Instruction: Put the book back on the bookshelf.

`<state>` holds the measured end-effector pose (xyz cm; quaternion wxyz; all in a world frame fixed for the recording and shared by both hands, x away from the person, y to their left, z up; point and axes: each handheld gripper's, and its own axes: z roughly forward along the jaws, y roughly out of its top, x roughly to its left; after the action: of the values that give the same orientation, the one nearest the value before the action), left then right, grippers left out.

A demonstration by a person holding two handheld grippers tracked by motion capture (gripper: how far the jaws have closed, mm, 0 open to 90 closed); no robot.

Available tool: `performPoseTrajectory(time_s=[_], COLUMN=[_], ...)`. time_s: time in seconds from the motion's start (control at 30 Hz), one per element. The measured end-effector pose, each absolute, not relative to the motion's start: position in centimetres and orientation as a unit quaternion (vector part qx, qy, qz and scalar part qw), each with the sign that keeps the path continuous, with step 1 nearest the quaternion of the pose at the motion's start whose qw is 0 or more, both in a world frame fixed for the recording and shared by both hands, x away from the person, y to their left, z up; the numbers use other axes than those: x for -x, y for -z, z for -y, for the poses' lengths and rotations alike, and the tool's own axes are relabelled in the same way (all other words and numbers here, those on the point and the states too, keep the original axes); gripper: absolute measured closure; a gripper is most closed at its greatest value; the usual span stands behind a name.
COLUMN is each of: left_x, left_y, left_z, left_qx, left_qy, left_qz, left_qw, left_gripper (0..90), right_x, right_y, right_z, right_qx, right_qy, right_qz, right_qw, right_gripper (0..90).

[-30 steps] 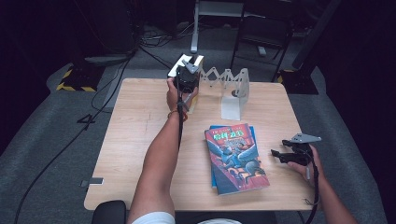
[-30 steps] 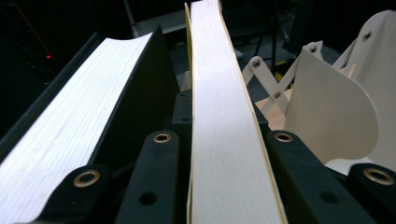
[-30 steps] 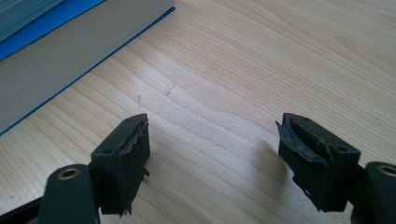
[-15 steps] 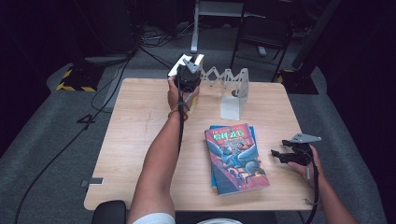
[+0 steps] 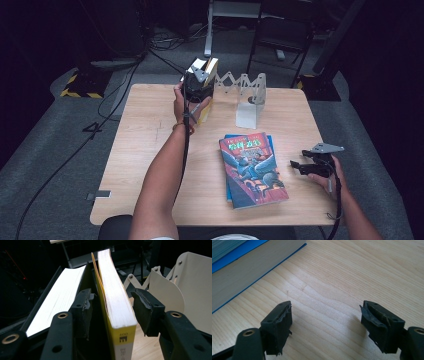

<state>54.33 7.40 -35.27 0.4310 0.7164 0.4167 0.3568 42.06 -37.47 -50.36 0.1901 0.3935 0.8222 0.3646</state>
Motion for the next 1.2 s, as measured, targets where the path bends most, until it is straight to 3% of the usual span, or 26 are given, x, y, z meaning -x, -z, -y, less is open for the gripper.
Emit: performPoseTrajectory(time_s=[0.3, 0.63, 1.2], left_x=[-52.5, -49.4, -43.8], left_y=[34.8, 35.2, 43.0], left_z=[-8.3, -9.2, -10.4], left_qx=[-0.726, -0.744, -0.824], left_qy=[-0.354, -0.348, -0.261], left_qz=[-0.4, -0.367, -0.32], left_qw=[0.433, 0.436, 0.388], left_gripper=[50.3, 45.1, 38.8], right_x=[-42.0, -42.0, -41.6], right_y=[50.4, 50.3, 49.9], right_z=[37.5, 37.5, 37.0], right_qx=[-0.394, -0.395, -0.387], right_qy=[-0.365, -0.36, -0.341], right_qz=[-0.822, -0.823, -0.834], right_qw=[0.189, 0.191, 0.197], right_gripper=[25.4, 25.1, 25.7])
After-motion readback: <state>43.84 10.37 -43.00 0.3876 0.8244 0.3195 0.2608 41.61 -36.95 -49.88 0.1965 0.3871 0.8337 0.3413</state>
